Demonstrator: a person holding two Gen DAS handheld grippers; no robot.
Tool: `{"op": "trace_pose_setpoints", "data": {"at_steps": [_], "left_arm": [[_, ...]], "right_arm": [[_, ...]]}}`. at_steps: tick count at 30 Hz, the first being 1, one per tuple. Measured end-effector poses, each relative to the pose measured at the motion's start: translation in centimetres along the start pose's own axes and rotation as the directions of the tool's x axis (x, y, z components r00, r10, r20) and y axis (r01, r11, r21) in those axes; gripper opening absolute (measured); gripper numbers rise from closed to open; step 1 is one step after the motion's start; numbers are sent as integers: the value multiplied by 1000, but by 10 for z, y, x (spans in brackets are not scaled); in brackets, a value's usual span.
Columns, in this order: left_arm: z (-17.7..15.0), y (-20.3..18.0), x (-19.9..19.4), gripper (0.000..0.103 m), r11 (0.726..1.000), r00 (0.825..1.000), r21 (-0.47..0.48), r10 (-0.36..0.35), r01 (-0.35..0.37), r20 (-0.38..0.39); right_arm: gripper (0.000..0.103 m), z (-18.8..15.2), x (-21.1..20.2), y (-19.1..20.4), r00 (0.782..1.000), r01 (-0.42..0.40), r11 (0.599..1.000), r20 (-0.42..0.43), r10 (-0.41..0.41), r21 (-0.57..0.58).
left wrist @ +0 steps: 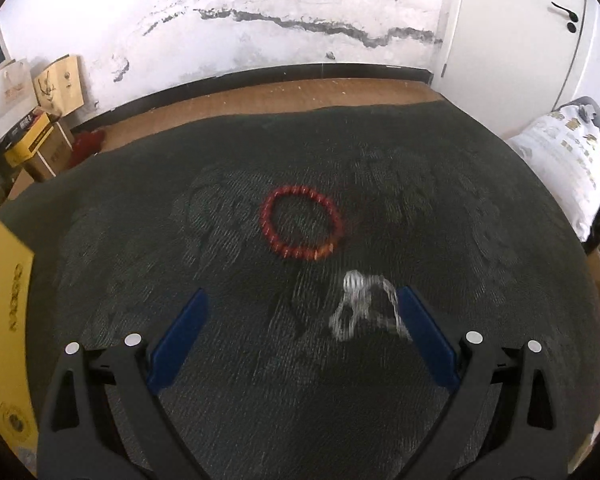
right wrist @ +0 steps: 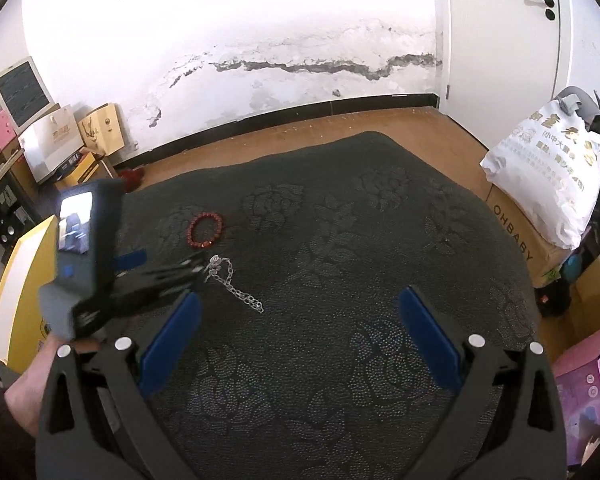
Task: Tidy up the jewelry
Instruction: 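Move both tools away from the box toward the bracelet and chain, then lower the left tool onto the red bead bracelet and close on it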
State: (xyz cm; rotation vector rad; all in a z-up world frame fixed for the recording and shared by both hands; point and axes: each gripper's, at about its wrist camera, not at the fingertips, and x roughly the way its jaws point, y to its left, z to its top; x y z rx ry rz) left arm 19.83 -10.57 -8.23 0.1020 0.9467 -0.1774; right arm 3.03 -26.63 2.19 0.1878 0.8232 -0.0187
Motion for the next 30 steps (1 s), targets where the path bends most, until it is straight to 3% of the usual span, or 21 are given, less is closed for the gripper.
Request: {"op": "trace_pose_setpoints", "data": {"at_steps": [6, 13, 20, 24, 28, 30], "left_arm": [[14, -3, 48, 94, 999, 998, -26, 33, -34, -63], [33, -6, 66, 97, 998, 999, -38, 45, -46, -19], [41, -5, 69, 94, 998, 999, -35, 44, -45, -24], [41, -6, 64, 68, 999, 999, -29, 39, -40, -13], [41, -4, 59, 18, 998, 998, -22, 62, -62, 1], [39, 0, 58, 15, 998, 998, -20, 59, -59, 7]], "right_arm": [[96, 0, 4, -1, 1000, 0, 1000, -7, 0, -10], [96, 3, 11, 3, 999, -28, 1000, -18, 28, -12], [96, 5, 14, 12, 999, -39, 999, -24, 38, -20], [96, 7, 16, 14, 999, -42, 999, -26, 41, -17], [96, 7, 16, 14, 999, -40, 999, -23, 40, -21], [96, 7, 16, 13, 999, -36, 999, -19, 35, -23]]}}
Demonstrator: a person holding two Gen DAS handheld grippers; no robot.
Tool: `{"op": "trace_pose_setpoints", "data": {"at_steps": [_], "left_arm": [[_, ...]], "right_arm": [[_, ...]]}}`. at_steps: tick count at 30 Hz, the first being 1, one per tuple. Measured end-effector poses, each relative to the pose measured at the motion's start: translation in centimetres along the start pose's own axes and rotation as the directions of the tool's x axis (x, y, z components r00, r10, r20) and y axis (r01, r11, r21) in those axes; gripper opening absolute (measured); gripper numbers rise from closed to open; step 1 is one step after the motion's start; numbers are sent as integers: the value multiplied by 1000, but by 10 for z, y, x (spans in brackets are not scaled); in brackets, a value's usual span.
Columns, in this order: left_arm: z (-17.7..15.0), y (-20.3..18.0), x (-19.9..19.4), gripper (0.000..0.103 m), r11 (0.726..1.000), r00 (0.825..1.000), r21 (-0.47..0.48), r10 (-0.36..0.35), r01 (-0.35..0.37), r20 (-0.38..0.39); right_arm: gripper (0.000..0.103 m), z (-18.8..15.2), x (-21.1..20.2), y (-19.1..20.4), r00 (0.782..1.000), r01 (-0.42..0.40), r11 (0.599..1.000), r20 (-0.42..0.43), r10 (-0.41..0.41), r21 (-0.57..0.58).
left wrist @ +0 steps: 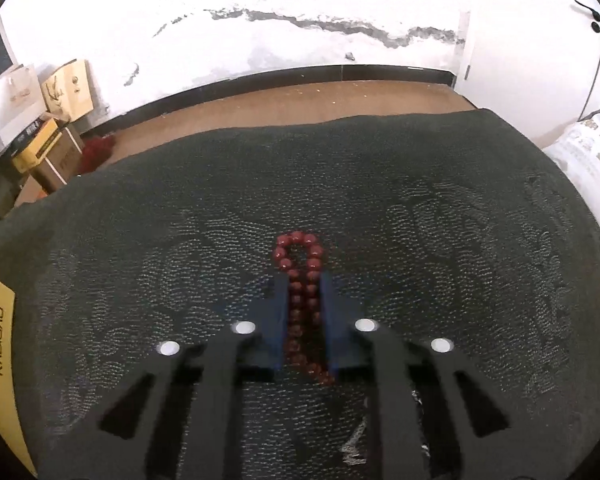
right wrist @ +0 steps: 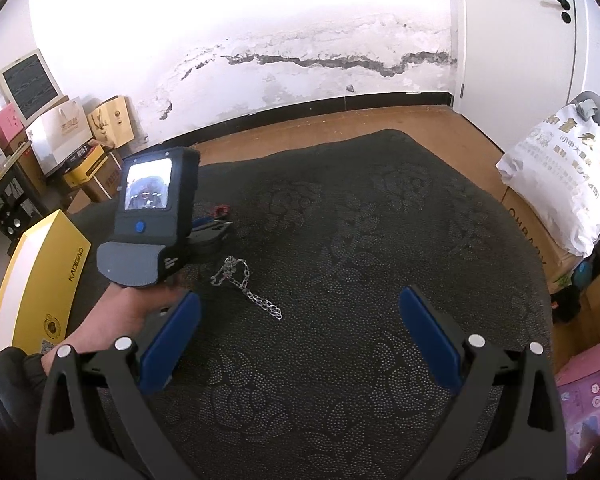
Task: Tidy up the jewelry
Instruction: 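Lower the left tool onto the red bead bracelet and close on it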
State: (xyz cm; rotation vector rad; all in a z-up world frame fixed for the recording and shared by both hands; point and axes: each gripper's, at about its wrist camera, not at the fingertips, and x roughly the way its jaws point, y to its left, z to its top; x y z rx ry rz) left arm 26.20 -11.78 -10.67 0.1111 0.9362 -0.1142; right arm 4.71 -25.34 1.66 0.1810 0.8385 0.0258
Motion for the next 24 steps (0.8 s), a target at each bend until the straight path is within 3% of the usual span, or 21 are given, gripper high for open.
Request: {"op": "trace_pose_setpoints", "data": {"at_steps": [8, 9, 11, 16, 21, 24], "left_arm": [[-13, 3, -17, 14, 1000, 1000, 23, -4, 4, -5], [-15, 4, -24, 5, 1000, 1000, 30, -7, 7, 0], [-18, 6, -41, 0, 999, 1000, 46, -10, 10, 8], [-34, 24, -109, 0, 997, 999, 77, -16, 13, 47], [-59, 53, -165, 0, 998, 996, 46, -42, 38, 73], [-69, 69, -172, 0, 999, 996, 41, -31, 27, 84]], "right_arm": [[96, 0, 4, -1, 1000, 24, 1000, 5, -24, -17], [96, -1, 5, -1, 1000, 24, 1000, 2, -24, -20], [96, -3, 10, 1, 1000, 22, 999, -9, -22, -37], [96, -12, 29, 11, 997, 19, 996, -68, -25, -84], [96, -15, 37, 28, 996, -4, 994, -89, -6, -111], [96, -14, 37, 39, 996, -30, 995, -92, 21, -98]]}}
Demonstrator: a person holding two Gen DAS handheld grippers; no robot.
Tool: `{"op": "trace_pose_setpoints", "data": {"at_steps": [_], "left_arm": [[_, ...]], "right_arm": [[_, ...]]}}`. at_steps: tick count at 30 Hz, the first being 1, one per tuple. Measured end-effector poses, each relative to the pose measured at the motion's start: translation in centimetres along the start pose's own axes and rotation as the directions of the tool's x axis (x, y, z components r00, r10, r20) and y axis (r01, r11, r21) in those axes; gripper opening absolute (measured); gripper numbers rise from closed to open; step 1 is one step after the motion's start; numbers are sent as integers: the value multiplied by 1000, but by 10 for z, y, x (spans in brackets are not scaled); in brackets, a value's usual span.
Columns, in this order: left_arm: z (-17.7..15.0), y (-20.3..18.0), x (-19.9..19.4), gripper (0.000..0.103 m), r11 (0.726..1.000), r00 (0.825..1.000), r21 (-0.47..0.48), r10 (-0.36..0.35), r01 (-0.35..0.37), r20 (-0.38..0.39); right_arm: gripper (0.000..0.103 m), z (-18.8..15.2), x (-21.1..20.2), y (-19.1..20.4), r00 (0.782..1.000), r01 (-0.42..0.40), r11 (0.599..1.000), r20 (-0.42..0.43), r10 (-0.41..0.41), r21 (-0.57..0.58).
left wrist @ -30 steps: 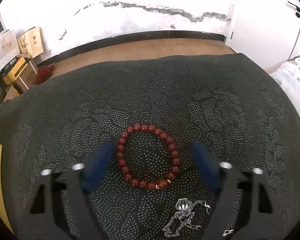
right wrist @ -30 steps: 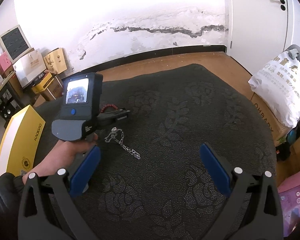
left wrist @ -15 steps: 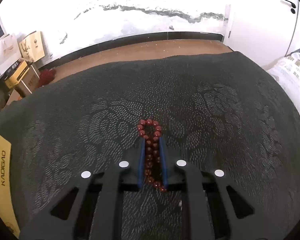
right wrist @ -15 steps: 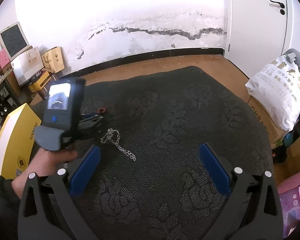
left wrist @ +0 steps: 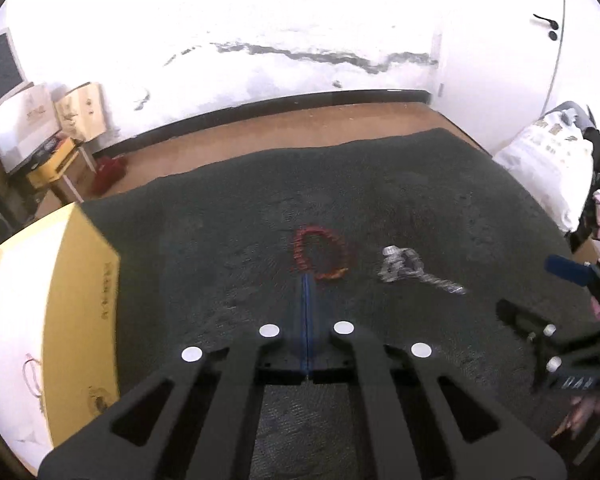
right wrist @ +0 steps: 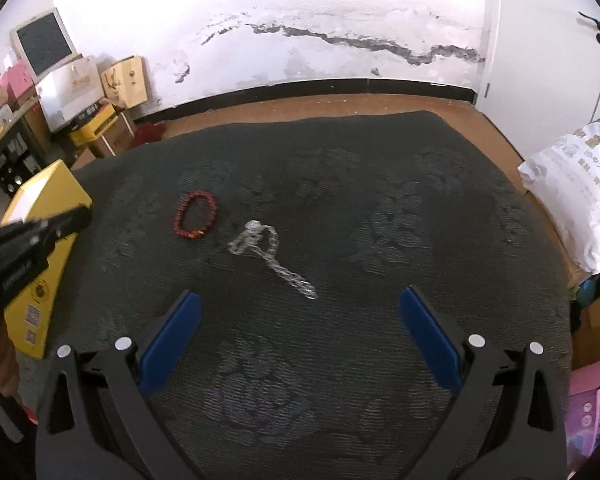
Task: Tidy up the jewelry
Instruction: 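Lower the left tool onto the red bead bracelet and close on it, then lift the bracelet with the left tool while the right tool grasps the silver chain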
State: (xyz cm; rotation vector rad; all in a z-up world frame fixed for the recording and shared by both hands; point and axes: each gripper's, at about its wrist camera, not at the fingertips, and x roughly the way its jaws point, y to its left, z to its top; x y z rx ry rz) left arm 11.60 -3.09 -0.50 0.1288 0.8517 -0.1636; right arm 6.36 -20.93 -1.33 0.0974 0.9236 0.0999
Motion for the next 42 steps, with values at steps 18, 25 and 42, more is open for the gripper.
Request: {"op": "trace_pose_setpoints", "data": {"at_steps": [18, 25, 42], "left_arm": [[12, 15, 145, 59, 991, 993, -133, 15, -31, -117], [13, -8, 139, 7, 996, 994, -11, 84, -85, -71], [-1, 25, -2, 7, 993, 995, -67, 91, -94, -51]], "right_arm": [[96, 16, 2, 3, 999, -35, 998, 11, 35, 53], [96, 19, 0, -8, 999, -35, 997, 27, 33, 71], [96, -29, 62, 8, 991, 18, 995, -136, -4, 102]]}}
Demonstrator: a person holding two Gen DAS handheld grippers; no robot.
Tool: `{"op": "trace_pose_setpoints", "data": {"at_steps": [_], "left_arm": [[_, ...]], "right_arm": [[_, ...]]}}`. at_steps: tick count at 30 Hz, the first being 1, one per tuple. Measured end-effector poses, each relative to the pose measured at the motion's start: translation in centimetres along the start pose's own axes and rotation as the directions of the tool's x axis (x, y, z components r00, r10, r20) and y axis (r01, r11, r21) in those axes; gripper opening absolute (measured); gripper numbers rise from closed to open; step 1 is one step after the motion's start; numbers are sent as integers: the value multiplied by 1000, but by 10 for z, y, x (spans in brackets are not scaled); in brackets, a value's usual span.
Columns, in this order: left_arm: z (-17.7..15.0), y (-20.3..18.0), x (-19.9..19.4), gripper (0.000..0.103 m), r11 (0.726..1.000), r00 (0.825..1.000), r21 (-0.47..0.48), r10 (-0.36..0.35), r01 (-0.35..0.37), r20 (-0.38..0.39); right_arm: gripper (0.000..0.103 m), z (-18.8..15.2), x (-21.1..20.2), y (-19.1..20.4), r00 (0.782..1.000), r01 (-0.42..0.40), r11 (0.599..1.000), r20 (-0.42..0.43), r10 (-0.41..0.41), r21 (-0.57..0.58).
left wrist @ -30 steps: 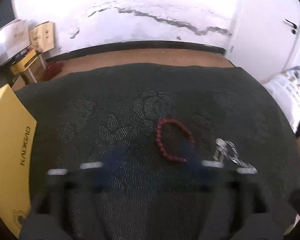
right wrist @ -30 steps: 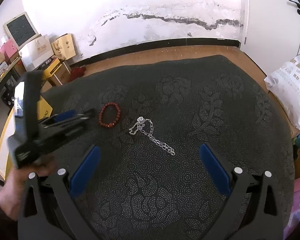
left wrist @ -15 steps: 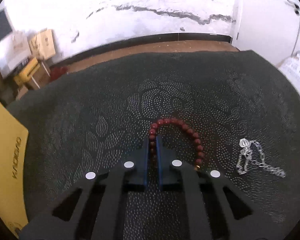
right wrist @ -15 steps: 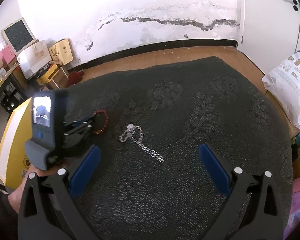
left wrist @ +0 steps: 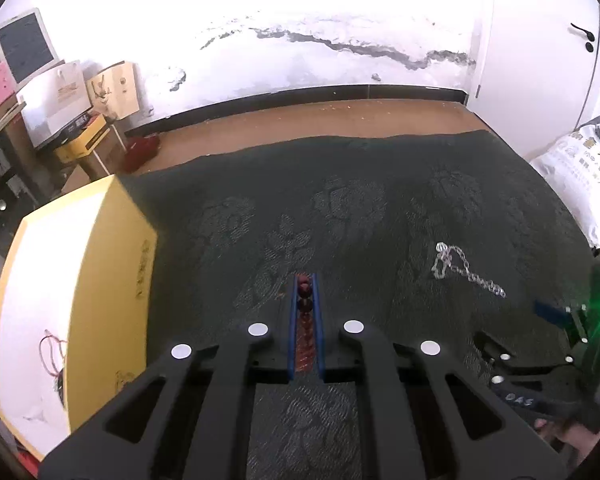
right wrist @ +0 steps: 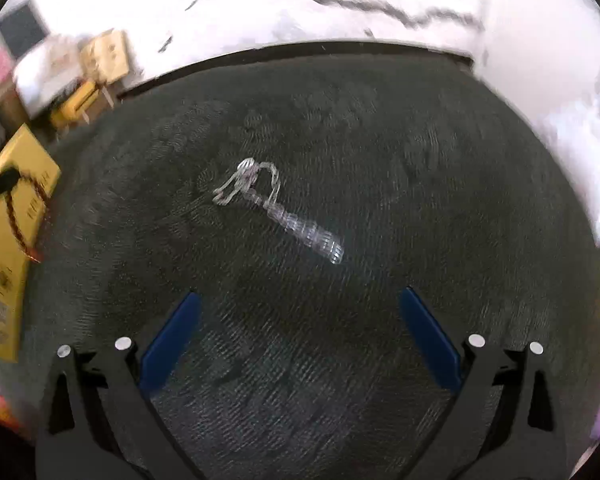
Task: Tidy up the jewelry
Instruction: 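Lift the bracelet with the left tool while the right tool grasps the silver chain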
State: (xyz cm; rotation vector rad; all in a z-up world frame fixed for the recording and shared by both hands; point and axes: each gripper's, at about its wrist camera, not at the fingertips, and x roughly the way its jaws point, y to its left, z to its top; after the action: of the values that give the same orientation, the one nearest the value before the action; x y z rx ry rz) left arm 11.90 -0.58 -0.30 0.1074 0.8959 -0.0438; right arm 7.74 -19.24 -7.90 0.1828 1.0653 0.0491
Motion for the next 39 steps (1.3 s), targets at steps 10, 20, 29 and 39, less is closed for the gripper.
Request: {"op": "trace_pose_setpoints", "data": {"at_steps": [10, 20, 29, 39], "left_arm": [[2, 16, 17, 7, 996, 996, -51, -72, 70, -48], [4, 47, 13, 7, 993, 998, -102, -61, 59, -24], [5, 50, 11, 7, 993, 997, -97, -69, 66, -28], [10, 51, 0, 7, 993, 997, -86, -79, 77, -25]], "right_arm": [[98, 19, 34, 43, 992, 105, 993, 60, -108, 56], [88, 37, 59, 79, 982, 148, 989, 124, -145, -10], [9, 50, 55, 68, 990, 83, 987, 128, -65, -140], [7, 68, -9, 63, 992, -40, 987, 112, 58, -155]]}}
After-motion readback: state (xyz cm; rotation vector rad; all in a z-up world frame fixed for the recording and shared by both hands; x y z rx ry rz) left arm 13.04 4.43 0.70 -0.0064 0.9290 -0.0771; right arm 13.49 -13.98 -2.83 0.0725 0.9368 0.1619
